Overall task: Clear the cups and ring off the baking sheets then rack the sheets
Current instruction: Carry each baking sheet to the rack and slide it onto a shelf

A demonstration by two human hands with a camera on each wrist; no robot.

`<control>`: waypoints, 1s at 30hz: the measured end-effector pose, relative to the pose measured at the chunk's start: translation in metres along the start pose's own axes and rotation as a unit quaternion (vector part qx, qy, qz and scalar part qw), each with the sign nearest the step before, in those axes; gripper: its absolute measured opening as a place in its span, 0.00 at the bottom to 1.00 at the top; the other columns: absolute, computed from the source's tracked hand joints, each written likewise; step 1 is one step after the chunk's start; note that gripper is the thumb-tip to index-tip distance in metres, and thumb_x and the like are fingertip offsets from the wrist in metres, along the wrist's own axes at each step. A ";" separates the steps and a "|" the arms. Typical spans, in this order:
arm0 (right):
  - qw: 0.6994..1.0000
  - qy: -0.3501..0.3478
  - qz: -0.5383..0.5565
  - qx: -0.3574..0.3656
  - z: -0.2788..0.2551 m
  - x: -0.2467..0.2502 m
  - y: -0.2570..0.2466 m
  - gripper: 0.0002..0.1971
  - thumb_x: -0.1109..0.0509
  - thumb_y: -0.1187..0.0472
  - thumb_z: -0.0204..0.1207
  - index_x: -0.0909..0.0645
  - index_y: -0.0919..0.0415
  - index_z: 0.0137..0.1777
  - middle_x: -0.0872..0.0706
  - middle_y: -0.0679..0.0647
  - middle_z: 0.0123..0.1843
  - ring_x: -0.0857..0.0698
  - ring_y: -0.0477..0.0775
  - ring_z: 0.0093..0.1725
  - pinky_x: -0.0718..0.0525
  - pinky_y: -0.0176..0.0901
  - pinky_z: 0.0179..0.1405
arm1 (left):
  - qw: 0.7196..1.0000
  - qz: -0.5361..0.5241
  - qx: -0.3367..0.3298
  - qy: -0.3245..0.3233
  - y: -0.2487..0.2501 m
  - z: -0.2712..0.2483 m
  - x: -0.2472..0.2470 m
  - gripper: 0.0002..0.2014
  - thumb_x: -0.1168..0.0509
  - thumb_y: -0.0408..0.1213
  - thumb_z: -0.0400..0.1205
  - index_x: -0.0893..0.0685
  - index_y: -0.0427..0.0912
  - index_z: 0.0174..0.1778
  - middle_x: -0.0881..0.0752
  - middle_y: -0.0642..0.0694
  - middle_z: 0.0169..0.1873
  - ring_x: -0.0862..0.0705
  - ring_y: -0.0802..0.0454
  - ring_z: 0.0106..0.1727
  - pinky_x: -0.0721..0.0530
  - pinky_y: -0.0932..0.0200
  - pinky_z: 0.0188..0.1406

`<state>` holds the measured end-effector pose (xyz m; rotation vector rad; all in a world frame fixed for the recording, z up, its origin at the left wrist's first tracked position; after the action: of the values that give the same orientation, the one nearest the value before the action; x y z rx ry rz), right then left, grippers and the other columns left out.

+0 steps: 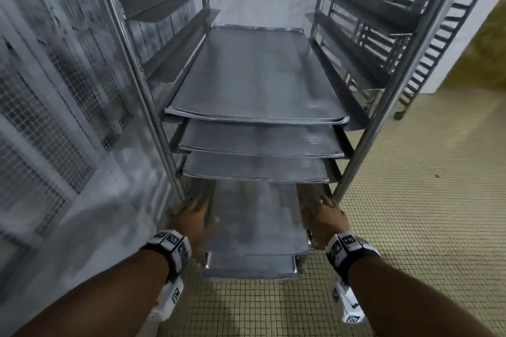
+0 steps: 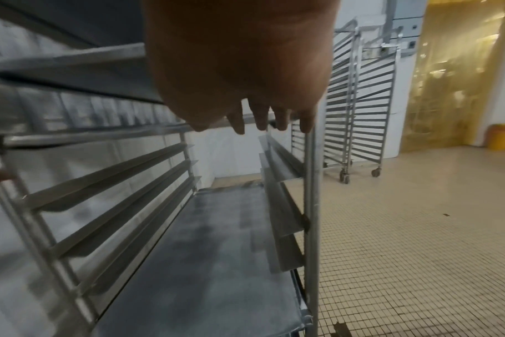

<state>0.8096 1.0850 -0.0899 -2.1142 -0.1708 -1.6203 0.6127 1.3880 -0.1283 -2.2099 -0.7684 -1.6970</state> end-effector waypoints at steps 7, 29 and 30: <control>0.970 0.172 0.148 -0.089 -0.001 0.150 0.045 0.34 0.45 0.36 0.84 0.31 0.67 0.74 0.21 0.73 0.67 0.20 0.74 0.66 0.22 0.61 0.64 | 0.952 -0.166 0.121 0.228 -0.057 -0.042 0.166 0.38 0.46 0.68 0.81 0.33 0.41 0.77 0.22 0.29 0.70 0.21 0.26 0.66 0.20 0.32 0.64; 0.839 0.446 0.310 0.043 0.001 0.414 -0.039 0.26 0.49 0.47 0.89 0.45 0.63 0.80 0.20 0.79 0.66 0.17 0.81 0.59 0.21 0.63 0.55 | 0.772 -0.412 0.062 0.480 -0.028 -0.057 0.440 0.33 0.52 0.58 0.89 0.56 0.48 0.86 0.29 0.26 0.77 0.20 0.25 0.67 0.22 0.34 0.67; 0.831 0.456 0.316 0.043 0.005 0.412 -0.038 0.25 0.49 0.47 0.89 0.44 0.63 0.78 0.18 0.79 0.63 0.16 0.80 0.56 0.21 0.62 0.52 | 0.763 -0.407 0.058 0.499 -0.030 -0.055 0.442 0.30 0.53 0.57 0.89 0.52 0.47 0.84 0.23 0.26 0.72 0.16 0.26 0.60 0.18 0.36 0.58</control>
<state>0.9213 1.0464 0.3065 -0.9446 0.6783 -1.8969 0.6320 1.4975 0.3040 -0.5326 -1.4796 -2.6416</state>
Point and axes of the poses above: each hand's wrist, its own z-axis towards the middle knuckle, its own x-axis out of the back of the hand, y = z × x, the point moved 9 cm from there along z, towards the middle knuckle
